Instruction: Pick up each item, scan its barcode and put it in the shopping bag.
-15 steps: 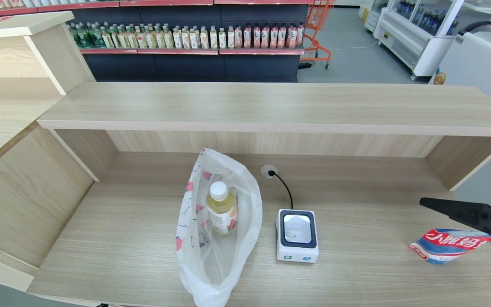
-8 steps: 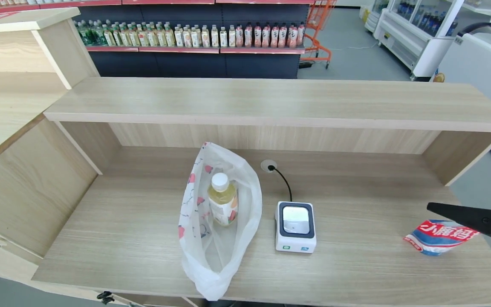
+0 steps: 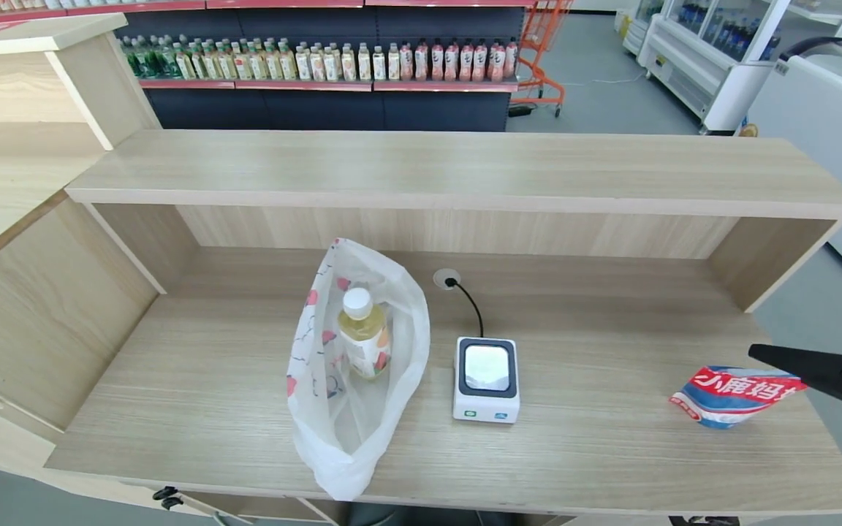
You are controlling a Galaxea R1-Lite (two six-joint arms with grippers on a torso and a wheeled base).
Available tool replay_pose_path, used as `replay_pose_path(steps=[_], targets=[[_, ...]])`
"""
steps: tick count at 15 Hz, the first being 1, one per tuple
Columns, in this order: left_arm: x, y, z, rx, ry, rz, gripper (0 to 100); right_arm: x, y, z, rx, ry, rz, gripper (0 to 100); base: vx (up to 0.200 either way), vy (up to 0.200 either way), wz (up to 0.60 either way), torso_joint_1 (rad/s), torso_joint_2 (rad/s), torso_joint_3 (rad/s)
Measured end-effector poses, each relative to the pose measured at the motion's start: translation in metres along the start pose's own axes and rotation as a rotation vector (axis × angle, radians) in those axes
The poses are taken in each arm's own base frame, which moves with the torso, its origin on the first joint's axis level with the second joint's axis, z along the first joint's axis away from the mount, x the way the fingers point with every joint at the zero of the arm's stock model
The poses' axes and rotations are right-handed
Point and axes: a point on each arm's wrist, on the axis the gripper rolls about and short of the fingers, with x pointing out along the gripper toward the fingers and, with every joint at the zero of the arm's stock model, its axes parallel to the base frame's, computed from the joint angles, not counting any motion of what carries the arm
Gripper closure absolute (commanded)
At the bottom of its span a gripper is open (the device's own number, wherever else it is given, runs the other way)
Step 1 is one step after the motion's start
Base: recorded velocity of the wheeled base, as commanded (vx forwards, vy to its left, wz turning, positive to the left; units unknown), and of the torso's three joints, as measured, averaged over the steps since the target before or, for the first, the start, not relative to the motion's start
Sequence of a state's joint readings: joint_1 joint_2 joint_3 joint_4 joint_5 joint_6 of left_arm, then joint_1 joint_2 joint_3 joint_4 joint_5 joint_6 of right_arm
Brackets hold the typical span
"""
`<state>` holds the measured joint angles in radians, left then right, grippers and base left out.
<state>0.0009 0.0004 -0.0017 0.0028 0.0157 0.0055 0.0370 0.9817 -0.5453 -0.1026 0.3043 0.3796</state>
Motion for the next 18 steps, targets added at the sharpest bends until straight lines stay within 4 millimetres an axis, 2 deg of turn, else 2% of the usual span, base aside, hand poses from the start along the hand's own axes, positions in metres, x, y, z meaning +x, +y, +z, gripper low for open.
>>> replay_pose_path(steps=[3, 5, 7, 10, 14, 18], targets=[[0.0, 0.0, 0.0, 0.0, 0.0, 0.0, 0, -0.002, -0.007, -0.002, 0.108, 0.026, -0.064, 0, 0.0, -0.2, 0.0, 0.004, 0.0, 0.001], [0.0, 0.0, 0.0, 0.0, 0.0, 0.0, 0, -0.009, -0.006, -0.002, 0.23, 0.067, -0.107, 0, 0.0, -0.2, 0.0, 0.01, 0.0, 0.002], [0.0, 0.0, 0.0, 0.0, 0.0, 0.0, 0, -0.017, -0.006, 0.003, 0.278, 0.057, -0.14, 0, 0.0, -0.2, 0.0, 0.002, 0.0, 0.002], [0.0, 0.0, 0.0, 0.0, 0.0, 0.0, 0, -0.02, -0.013, 0.008, 0.312, 0.012, -0.204, 0, 0.0, 0.0, 0.0, 0.0, 0.0, 0.0], [0.0, 0.0, 0.0, 0.0, 0.0, -0.001, 0, -0.006, -0.029, 0.012, 0.405, 0.022, -0.35, 0, 0.0, 0.0, 0.0, 0.0, 0.0, 0.0], [0.0, 0.0, 0.0, 0.001, 0.0, 0.0, 0, 0.023, -0.037, 0.014, 0.469, 0.102, -0.389, 0, 0.0, 0.0, 0.0, 0.0, 0.0, 0.0]])
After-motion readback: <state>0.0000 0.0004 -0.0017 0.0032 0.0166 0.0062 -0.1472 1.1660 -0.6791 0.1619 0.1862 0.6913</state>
